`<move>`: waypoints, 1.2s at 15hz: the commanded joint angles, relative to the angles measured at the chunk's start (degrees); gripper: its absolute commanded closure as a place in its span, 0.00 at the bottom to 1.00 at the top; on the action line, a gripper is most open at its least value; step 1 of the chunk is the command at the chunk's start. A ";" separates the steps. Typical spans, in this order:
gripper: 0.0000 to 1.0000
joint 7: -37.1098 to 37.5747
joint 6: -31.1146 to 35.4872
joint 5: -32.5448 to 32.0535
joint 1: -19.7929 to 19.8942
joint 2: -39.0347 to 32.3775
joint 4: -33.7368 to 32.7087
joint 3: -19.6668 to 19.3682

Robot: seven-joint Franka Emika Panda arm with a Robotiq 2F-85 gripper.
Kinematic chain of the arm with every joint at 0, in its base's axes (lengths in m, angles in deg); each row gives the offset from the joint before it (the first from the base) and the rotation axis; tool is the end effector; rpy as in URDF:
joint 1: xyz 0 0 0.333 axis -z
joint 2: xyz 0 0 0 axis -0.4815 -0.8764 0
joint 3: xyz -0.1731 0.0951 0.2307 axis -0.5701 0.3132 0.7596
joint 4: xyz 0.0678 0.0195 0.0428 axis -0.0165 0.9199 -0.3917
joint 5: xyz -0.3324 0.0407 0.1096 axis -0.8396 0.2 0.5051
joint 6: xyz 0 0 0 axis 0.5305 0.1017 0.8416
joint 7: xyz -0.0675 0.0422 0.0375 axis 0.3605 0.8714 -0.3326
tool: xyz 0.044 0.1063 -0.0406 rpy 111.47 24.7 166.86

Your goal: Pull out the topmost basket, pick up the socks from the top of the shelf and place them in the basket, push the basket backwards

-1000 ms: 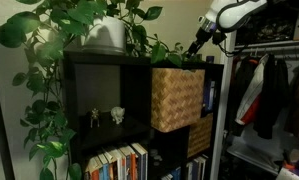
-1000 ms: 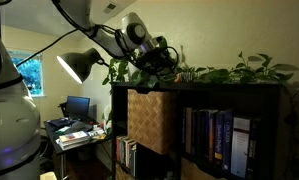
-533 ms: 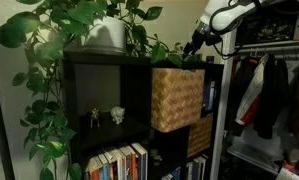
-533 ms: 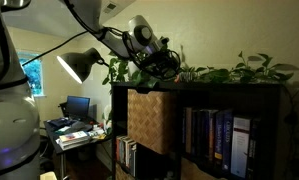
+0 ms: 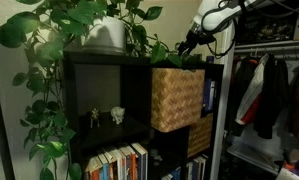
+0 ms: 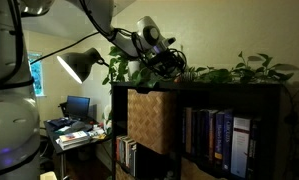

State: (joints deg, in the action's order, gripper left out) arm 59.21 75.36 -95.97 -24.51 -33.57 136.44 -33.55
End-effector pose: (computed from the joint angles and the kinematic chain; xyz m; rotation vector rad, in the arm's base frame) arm 0.5429 -0.0023 0.5876 2.6981 0.1524 1.0213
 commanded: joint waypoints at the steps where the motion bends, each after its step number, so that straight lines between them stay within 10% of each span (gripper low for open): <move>1: 0.00 1.78 -1.11 -1.36 -0.23 -3.73 -5.22 -1.02; 12: 0.00 -1.36 -0.40 2.41 -1.60 -12.80 -13.22 -3.12; 18: 0.55 -2.60 -0.45 4.44 -2.05 -14.43 -14.43 -3.11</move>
State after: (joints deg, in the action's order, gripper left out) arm 58.10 75.40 -93.01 -25.27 -46.86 123.33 -35.41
